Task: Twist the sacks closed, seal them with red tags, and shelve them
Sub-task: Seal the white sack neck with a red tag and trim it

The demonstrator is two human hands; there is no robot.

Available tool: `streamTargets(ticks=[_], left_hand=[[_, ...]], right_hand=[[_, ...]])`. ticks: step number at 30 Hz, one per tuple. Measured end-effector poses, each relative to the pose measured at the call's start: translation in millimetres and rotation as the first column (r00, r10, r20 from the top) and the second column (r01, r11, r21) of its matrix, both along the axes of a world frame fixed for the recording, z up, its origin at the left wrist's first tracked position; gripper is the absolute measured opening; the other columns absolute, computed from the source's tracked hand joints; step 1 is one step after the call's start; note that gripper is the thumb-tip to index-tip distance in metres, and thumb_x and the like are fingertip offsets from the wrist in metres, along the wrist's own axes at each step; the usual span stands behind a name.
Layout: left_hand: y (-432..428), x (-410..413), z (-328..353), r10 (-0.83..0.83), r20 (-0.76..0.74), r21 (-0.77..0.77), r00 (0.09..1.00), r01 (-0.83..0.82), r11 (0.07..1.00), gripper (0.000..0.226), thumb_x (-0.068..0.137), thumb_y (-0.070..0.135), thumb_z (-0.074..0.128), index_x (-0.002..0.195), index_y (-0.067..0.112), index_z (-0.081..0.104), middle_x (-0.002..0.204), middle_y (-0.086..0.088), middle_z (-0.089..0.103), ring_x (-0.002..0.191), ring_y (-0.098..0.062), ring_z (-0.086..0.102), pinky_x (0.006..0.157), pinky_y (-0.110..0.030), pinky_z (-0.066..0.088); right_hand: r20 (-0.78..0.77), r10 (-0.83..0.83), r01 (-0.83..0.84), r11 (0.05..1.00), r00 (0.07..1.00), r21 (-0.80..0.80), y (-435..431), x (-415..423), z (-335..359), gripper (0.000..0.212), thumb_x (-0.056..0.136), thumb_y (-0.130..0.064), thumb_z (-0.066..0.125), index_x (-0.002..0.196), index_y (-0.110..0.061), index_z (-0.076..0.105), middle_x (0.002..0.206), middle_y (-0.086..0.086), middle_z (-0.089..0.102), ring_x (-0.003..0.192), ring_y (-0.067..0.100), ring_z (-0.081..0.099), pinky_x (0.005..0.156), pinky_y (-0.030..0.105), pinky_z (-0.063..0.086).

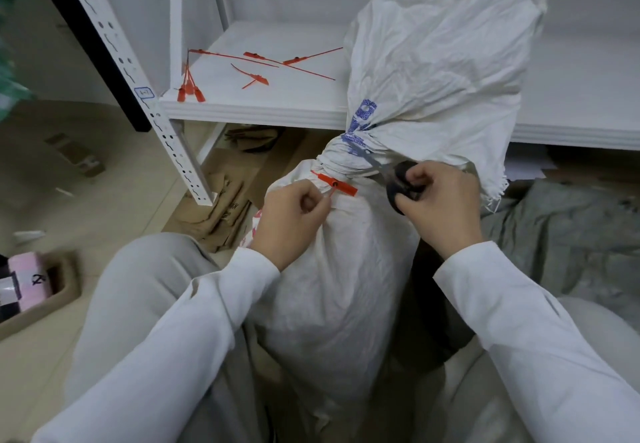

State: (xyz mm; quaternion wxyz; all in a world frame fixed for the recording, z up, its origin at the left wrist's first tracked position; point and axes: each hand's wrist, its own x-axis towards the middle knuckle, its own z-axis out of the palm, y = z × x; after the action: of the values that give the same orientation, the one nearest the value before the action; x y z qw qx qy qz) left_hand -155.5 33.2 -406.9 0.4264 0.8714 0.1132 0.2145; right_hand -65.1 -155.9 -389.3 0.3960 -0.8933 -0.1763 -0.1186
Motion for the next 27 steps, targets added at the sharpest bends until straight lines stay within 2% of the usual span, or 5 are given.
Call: streamTargets(ticks=[5, 7, 10, 16, 27], left_hand=[[13, 3, 0, 0.046, -0.240, -0.022, 0.970, -0.053, 0.998, 0.011, 0.088, 0.021, 0.067, 0.081, 0.018, 0.059, 0.062, -0.001, 0.065, 0.055, -0.010, 0.057, 0.061, -0.028, 0.049], [22, 2, 7, -0.021, -0.380, 0.022, 0.925, 0.032, 0.999, 0.017, 0.092, 0.027, 0.063, 0.081, 0.014, 0.066, 0.059, 0.004, 0.064, 0.046, 0.000, 0.051, 0.051, -0.013, 0.040], [29, 0, 18, -0.188, -0.493, -0.119, 0.849, 0.148, 0.982, 0.031, 0.095, 0.025, 0.057, 0.073, 0.008, 0.072, 0.050, 0.007, 0.056, 0.037, -0.001, 0.043, 0.044, -0.011, 0.034], [33, 1, 29, -0.334, -0.453, -0.438, 0.826, 0.120, 0.891, 0.033, 0.094, 0.016, 0.057, 0.063, 0.009, 0.066, 0.044, 0.004, 0.048, 0.039, -0.008, 0.035, 0.040, -0.017, 0.030], [37, -2, 36, -0.370, -0.364, -0.592, 0.855, 0.095, 0.801, 0.035, 0.094, 0.016, 0.054, 0.061, 0.010, 0.063, 0.045, 0.002, 0.045, 0.037, -0.007, 0.034, 0.034, -0.013, 0.027]], right_hand=[[0.043, 0.034, -0.021, 0.963, 0.998, -0.269, -5, 4, -3, 0.029, 0.067, -0.033, 0.077, 0.092, -0.019, 0.070, 0.089, 0.002, 0.073, 0.090, 0.028, 0.067, 0.078, 0.040, 0.053], [0.064, 0.053, -0.029, 0.942, 0.997, -0.335, -7, 6, -3, 0.031, 0.068, -0.032, 0.077, 0.096, -0.019, 0.071, 0.092, 0.003, 0.073, 0.093, 0.029, 0.066, 0.078, 0.039, 0.052], [0.113, 0.077, -0.019, 0.898, 0.991, -0.440, -9, 8, 1, 0.033, 0.072, -0.031, 0.077, 0.103, -0.019, 0.072, 0.100, 0.003, 0.072, 0.099, 0.029, 0.064, 0.077, 0.036, 0.050], [0.174, 0.124, -0.010, 0.842, 0.977, -0.539, -8, 13, 1, 0.033, 0.071, -0.036, 0.075, 0.099, -0.019, 0.072, 0.096, 0.005, 0.069, 0.097, 0.031, 0.062, 0.072, 0.038, 0.050], [0.233, 0.170, -0.012, 0.830, 0.957, -0.557, 10, -4, -10, 0.043, 0.068, -0.032, 0.078, 0.106, -0.017, 0.064, 0.108, 0.004, 0.059, 0.092, 0.031, 0.061, 0.060, 0.033, 0.043]])
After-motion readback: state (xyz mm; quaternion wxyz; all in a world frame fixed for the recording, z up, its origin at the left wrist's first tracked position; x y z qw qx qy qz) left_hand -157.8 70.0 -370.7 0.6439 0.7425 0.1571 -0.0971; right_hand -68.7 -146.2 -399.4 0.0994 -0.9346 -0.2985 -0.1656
